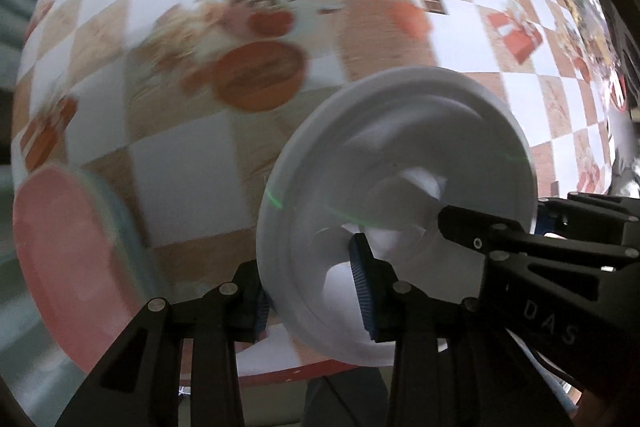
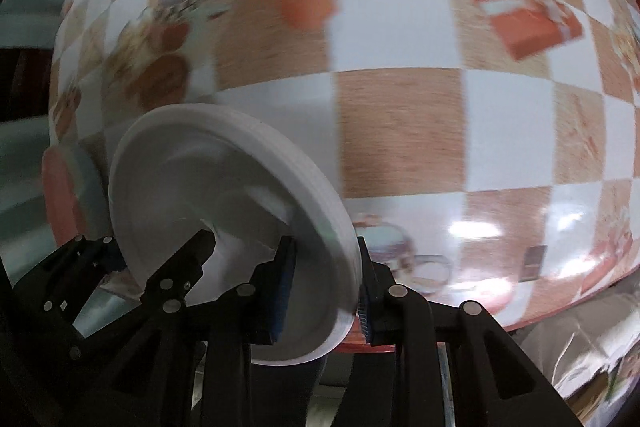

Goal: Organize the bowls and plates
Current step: 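Carry the white plate stack with both grippers over the pink plate stack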

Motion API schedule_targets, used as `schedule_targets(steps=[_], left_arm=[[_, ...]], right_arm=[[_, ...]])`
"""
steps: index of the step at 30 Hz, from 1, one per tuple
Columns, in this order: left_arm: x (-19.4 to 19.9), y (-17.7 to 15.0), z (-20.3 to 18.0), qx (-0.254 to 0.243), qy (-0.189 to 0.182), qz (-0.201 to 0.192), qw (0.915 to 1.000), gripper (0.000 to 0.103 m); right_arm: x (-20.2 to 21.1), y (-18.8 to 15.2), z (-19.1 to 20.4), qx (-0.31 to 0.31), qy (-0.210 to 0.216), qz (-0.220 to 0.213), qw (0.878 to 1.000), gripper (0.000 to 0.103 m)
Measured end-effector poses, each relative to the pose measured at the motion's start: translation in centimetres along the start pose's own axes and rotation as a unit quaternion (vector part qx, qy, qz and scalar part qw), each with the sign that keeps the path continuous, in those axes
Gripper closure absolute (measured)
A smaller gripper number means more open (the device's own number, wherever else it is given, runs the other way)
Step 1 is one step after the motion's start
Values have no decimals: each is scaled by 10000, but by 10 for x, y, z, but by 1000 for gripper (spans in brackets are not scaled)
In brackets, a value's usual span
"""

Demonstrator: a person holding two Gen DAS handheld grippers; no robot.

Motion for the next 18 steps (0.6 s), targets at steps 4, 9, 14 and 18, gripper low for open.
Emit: schedule_targets(steps=[4,9,14,18], left_arm=[[-1,-9,23,152,29,-39,9999,63],[-6,-15,43,272,-11,-42,9996,63],[3,-13,36,210,-8,-170,9996,63],[15,-10,35,198,-43,-317,9993,63]], right_arm=[[-3,3,24,224,-19,42,9997,74],[-4,4,38,337,-67,52,9994,74],[0,7,32,280,-90,12,9996,74],[21,5,28,300,-133,-68,9994,74]])
Point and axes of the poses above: each gripper's, at about its wrist camera, not at the fingertips, and x roughly against the way its jaws point, z to its left, y to its top, the point moved 1 cm from there along -x, roughly the way its jaws point, and after that the axes turned 8 degrees about x, right-handed, at the moved point
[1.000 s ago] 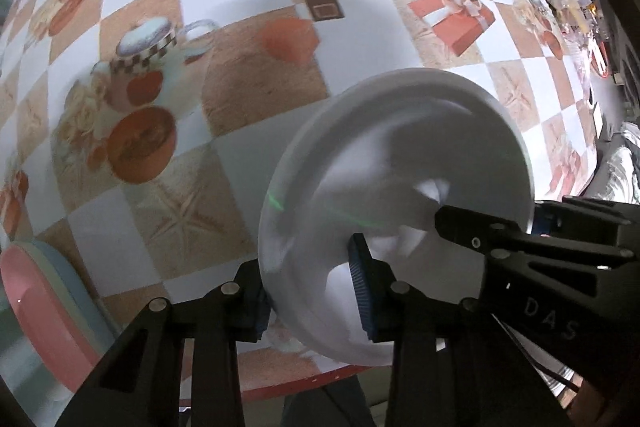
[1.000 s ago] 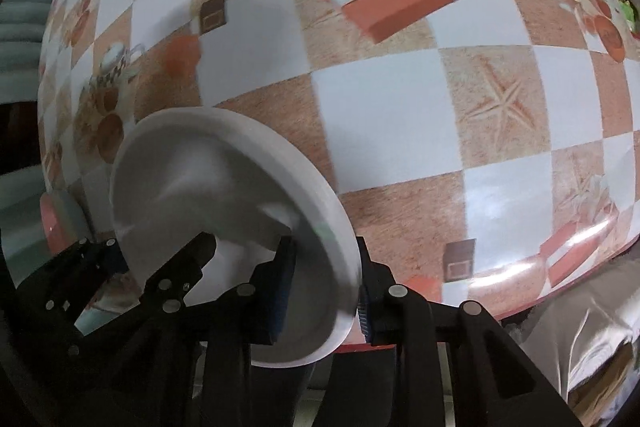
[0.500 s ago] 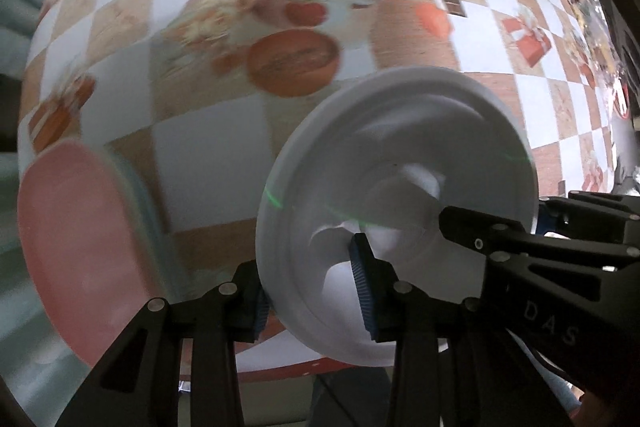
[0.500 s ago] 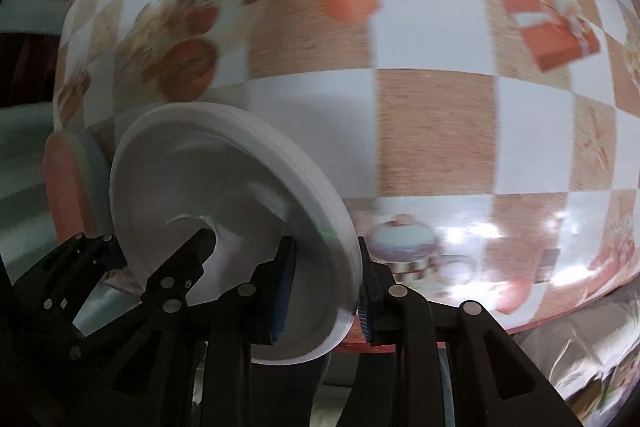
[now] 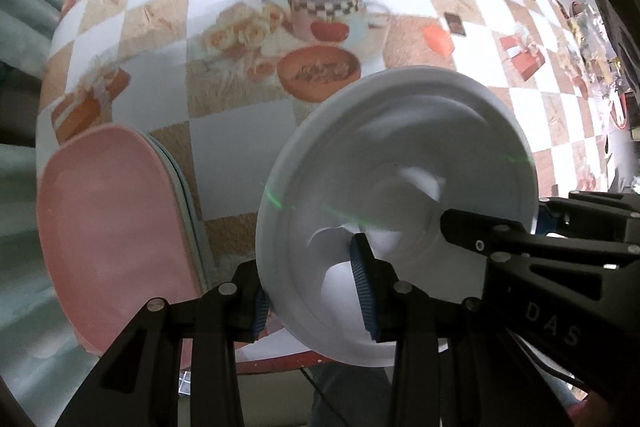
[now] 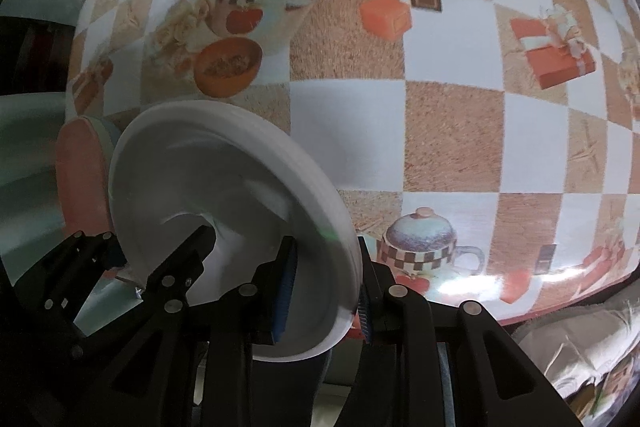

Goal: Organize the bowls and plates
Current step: 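Carry the white plate stack with both grippers over the pink plate stack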

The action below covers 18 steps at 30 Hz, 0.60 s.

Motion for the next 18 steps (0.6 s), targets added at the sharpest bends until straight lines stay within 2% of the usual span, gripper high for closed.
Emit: schedule_targets(steps=[10,14,18], left_arm=[[51,-16,15,122,-39,-441,9989,63],[75,-18,35,305,-56,-566,9979,63],[92,-23,38,590,19,-714,9957,63]], right_arm=[[52,-7,17,201,-149,-312,9992,74],[69,-5,38,478,-222,-379,9979,74],[69,-4,67,818,-208,-417,9956,74]])
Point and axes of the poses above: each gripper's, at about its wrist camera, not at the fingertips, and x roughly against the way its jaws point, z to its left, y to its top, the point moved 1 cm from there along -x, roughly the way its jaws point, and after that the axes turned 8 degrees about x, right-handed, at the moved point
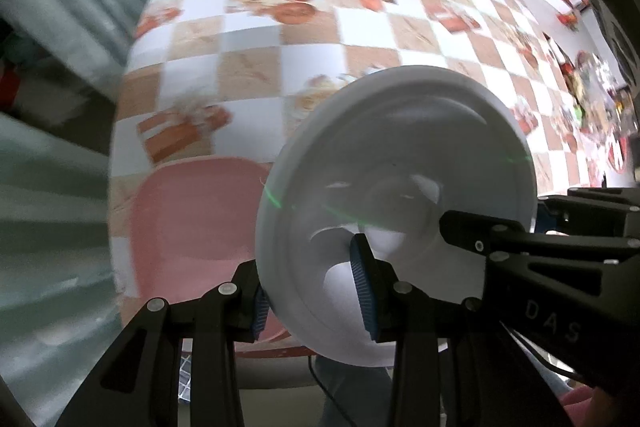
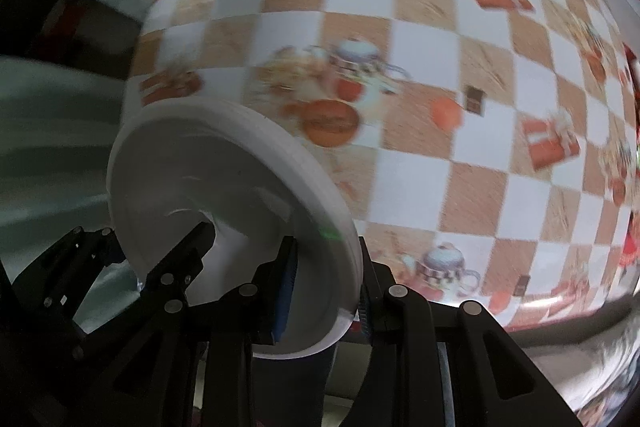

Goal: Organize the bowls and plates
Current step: 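Carry the white plate stack with both grippers over the pink plate stack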

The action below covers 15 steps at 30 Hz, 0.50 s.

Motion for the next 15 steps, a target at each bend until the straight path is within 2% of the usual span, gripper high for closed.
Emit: schedule_targets(steps=[7,15], left_arm=[[13,-3,39,531,77,-83,9985,63],[16,-10,76,911,260,-39,9955,63]], right_arm=[[0,18,41,520,2,-35,9986,74],[-19,33,83,913,80,88,9957,74]])
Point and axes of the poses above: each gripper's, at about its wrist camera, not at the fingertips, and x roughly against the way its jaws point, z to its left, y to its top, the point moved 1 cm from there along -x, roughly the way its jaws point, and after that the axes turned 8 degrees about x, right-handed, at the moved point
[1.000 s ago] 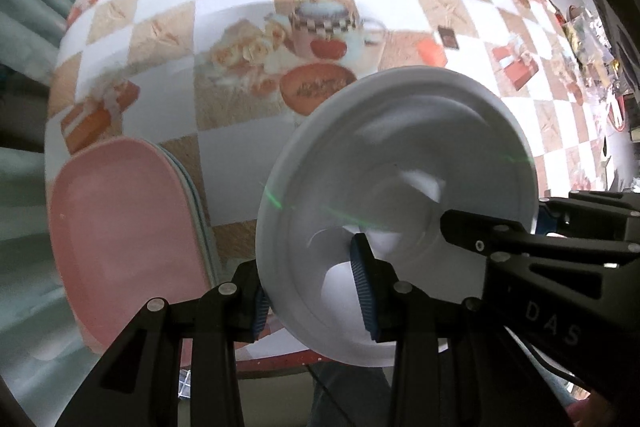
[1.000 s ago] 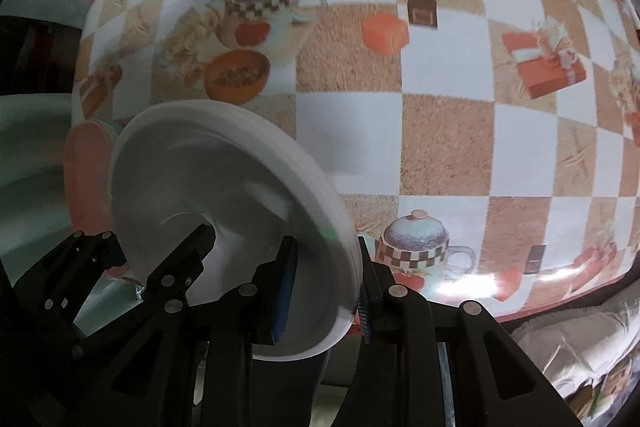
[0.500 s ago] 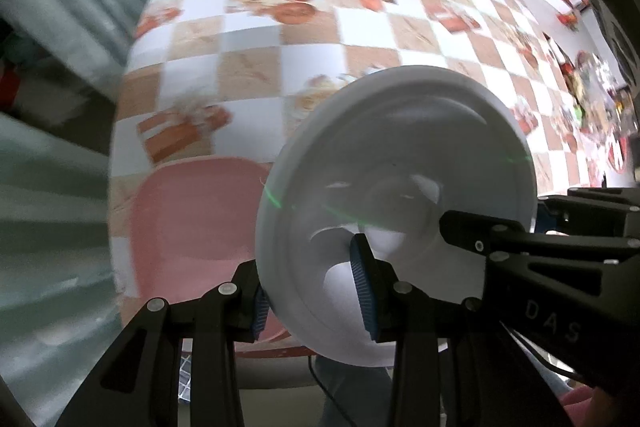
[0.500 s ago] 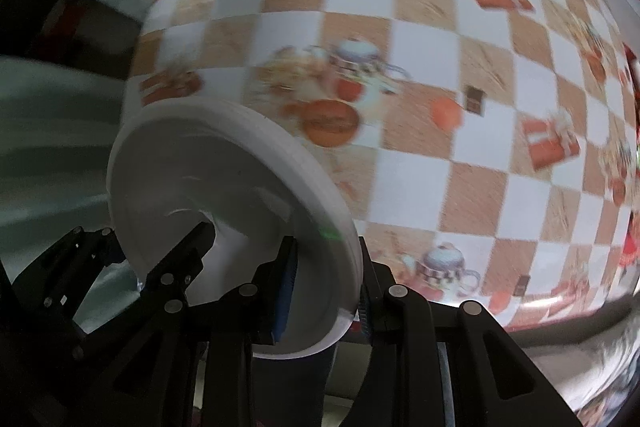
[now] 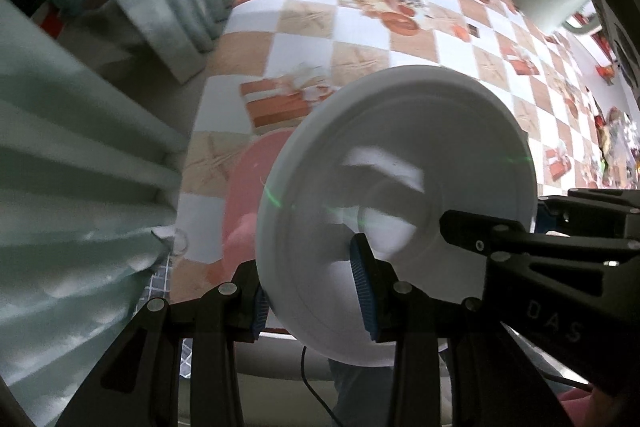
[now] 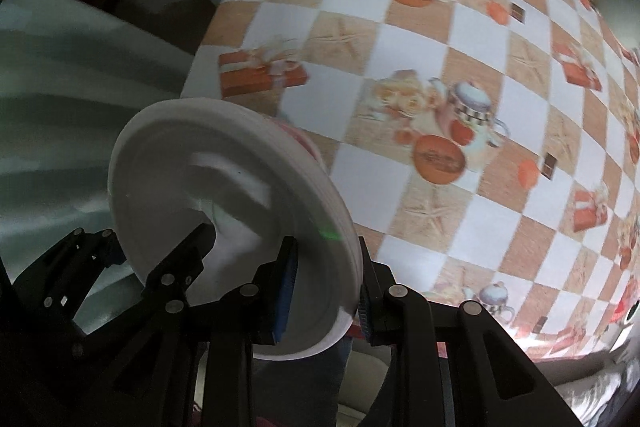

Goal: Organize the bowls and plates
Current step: 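Carry the white plate stack with both grippers over the pink plate stack, then lower the white plates onto the pink plates and open both grippers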

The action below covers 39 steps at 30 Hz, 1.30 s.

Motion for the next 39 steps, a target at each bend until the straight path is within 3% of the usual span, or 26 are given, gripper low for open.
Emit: schedule_targets(steps=[13,16,17,18,21,23,24,32,33,34,35,39], left_arm=[[-21,3,25,179,91,195,9996,63],[-24,3,29,165,143,136,9997,44],[-25,3,29,160,285,123,9994,26],[-25,2,29,154,373,124,9991,22],[-20,1,31,137,291,15,9995,22],[-15,0,30,34,360,-102,9993,19],[-13,-1,29,-41,411,-124,9991,15],[26,-4,26,-305,320,-590,9973,13],[34,-4,26,-347,373,-664,9965,13],[40,-4,25,-387,445,-717,9957,13],[46,-4,25,-433,495,-745,9950,13],[62,-4,26,-498,188,-437,9976,13]], right_arm=[[-26,14,15,126,128,223,9996,73],[-32,17,19,199,248,251,9992,73],[-33,17,21,233,236,270,9991,73],[-33,16,22,267,197,286,9990,73],[-31,13,21,329,68,307,9990,71],[-27,12,18,314,50,284,9991,43],[-22,11,16,322,6,232,9992,19],[21,3,6,382,108,-58,9992,15],[26,3,6,367,116,-112,9992,13],[33,0,3,369,103,-153,9992,0],[40,-2,3,383,86,-188,9991,0],[60,-8,16,590,-114,-297,9977,0]])
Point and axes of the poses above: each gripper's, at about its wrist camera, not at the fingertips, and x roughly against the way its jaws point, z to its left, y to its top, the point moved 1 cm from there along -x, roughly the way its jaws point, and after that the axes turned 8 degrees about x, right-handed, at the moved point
